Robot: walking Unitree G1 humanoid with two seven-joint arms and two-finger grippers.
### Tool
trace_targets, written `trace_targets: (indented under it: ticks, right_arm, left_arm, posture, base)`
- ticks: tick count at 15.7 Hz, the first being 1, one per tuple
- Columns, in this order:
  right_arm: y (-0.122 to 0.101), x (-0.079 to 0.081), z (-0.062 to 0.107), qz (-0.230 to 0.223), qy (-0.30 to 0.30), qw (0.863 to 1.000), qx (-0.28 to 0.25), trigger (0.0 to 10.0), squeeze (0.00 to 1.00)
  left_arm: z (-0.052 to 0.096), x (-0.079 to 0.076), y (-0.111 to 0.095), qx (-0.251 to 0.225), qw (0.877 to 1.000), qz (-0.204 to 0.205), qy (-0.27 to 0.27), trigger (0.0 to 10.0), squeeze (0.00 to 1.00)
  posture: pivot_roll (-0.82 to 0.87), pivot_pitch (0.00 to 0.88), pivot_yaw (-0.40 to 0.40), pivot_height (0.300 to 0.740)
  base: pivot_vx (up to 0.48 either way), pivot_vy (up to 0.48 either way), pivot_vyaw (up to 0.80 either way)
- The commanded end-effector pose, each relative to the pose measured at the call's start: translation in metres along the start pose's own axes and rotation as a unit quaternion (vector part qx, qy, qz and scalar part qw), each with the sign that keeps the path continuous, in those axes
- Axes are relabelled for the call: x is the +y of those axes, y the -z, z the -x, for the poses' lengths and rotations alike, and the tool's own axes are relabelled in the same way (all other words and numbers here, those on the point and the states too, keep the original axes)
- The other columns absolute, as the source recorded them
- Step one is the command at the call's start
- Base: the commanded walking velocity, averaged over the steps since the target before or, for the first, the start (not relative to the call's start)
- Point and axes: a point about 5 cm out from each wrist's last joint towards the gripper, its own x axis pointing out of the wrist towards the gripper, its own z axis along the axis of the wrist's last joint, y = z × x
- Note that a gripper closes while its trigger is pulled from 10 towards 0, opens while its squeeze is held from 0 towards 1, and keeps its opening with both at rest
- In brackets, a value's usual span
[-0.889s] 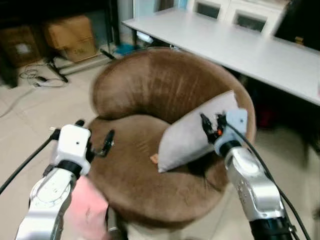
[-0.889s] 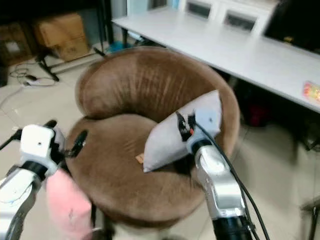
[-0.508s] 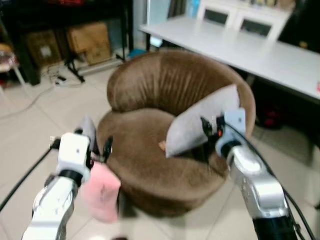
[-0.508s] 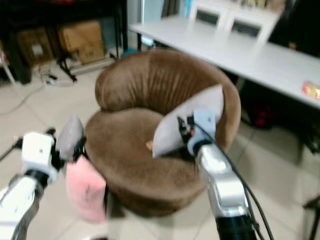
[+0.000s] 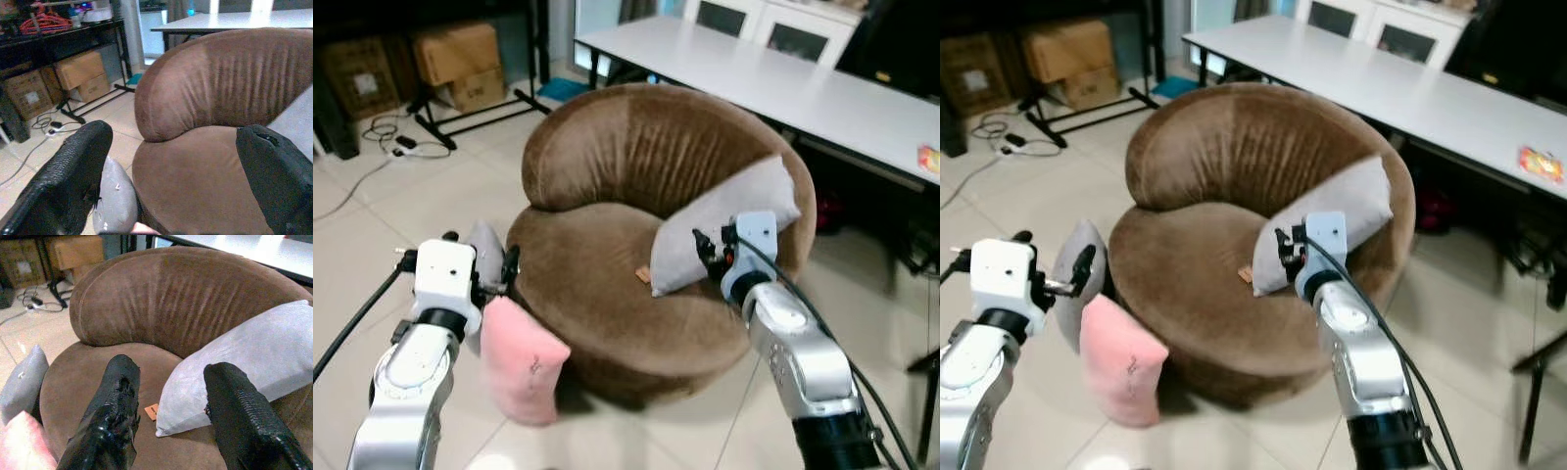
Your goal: Move the pillow to the sofa from floor
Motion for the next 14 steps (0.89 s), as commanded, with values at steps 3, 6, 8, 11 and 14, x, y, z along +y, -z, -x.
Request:
trace_targets:
  ticks: [3, 6, 8, 11, 14]
  right_arm:
    - [0.0017, 0.0054, -0.0046, -0.013, 0.0, 1.0, 0.003, 10.0, 0.0]
    - [0.006, -0.0002, -0.0053, -0.027, 0.014, 0.999, 0.012, 10.0, 0.0]
    - [0.0049, 0.0012, -0.0062, -0.037, 0.012, 0.999, 0.007, 10.0, 0.0]
    - [0.004, 0.001, -0.0061, -0.043, 0.014, 0.999, 0.006, 10.0, 0.0]
    - [0.0022, 0.0065, -0.0046, -0.027, -0.023, 0.999, 0.001, 10.0, 0.0]
  left_arm:
    - [-0.002, 0.0056, -0.0033, -0.004, 1.0, -0.007, -0.005, 10.0, 0.0]
    - [-0.0006, 0.0071, -0.0026, -0.002, 1.0, -0.01, -0.01, 10.0, 0.0]
    - [-0.0007, 0.0083, -0.002, -0.001, 1.0, -0.011, -0.011, 10.0, 0.0]
    - [-0.0029, 0.0072, -0.0019, -0.002, 1.0, -0.009, -0.013, 10.0, 0.0]
    - [-0.004, 0.0029, -0.0023, -0.009, 1.0, -0.005, -0.005, 10.0, 0.0]
  posture:
    - [0.01, 0.0, -0.067, 0.74]
    - [0.02, 0.0, -0.072, 0.74]
    - [0.02, 0.0, -0.072, 0.74]
    - [0.01, 0.0, -0.073, 0.74]
    - [0.0, 0.0, -0.07, 0.74]
  base:
    - [0.0, 0.407, 0.0]
    - [0.0, 0.409, 0.0]
    - [0.0, 0.411, 0.0]
    - [0.0, 0.409, 0.0]
    - [0.0, 0.123, 0.17]
